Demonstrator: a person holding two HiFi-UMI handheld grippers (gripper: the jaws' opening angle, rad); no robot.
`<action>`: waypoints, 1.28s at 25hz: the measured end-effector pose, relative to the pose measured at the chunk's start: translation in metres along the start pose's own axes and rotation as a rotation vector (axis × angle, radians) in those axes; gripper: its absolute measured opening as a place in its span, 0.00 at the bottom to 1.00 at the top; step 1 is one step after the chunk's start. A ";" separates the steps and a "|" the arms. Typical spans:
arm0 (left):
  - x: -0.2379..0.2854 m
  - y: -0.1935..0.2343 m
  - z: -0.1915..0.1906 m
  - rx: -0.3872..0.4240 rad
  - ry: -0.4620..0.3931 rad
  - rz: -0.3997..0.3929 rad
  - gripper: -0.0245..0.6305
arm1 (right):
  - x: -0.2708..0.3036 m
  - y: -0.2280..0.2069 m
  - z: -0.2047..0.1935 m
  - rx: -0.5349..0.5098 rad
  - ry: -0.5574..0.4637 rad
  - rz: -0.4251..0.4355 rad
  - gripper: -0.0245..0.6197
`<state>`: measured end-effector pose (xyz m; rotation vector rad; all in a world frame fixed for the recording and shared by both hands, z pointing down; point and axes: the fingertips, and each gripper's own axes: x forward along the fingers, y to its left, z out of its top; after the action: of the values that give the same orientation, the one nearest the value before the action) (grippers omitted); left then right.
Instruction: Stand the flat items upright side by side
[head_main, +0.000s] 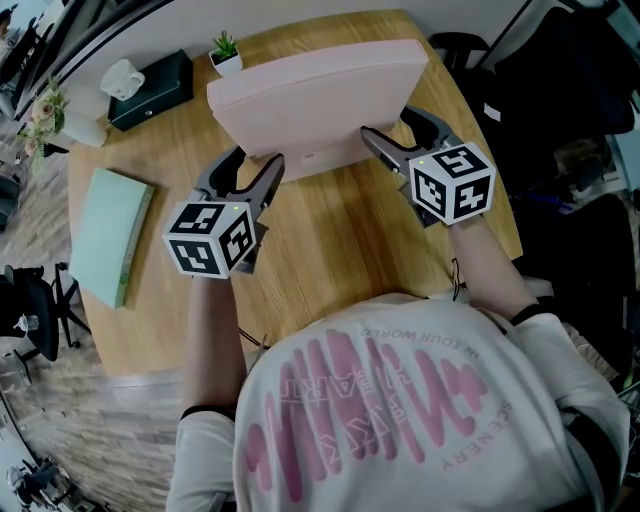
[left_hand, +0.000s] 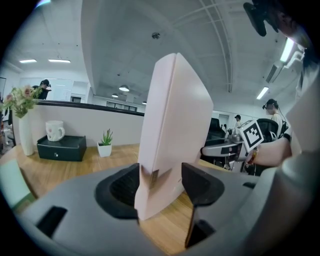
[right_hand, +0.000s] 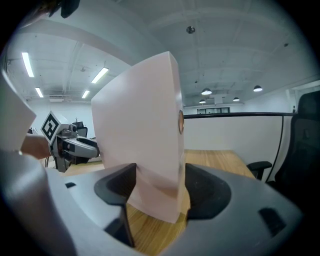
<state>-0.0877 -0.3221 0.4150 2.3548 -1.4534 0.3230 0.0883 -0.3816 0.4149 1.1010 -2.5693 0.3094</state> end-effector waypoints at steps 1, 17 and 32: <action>-0.001 0.000 0.000 -0.003 -0.001 0.000 0.44 | 0.000 0.000 0.000 0.003 0.001 -0.001 0.52; -0.021 0.000 0.012 -0.047 -0.055 0.062 0.37 | -0.022 -0.011 0.008 0.125 -0.047 -0.036 0.52; -0.153 -0.097 -0.152 -0.245 0.096 0.042 0.35 | -0.140 0.087 -0.154 0.602 0.199 -0.022 0.50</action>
<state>-0.0705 -0.0951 0.4791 2.0886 -1.4125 0.2498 0.1477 -0.1810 0.4978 1.2044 -2.3345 1.1794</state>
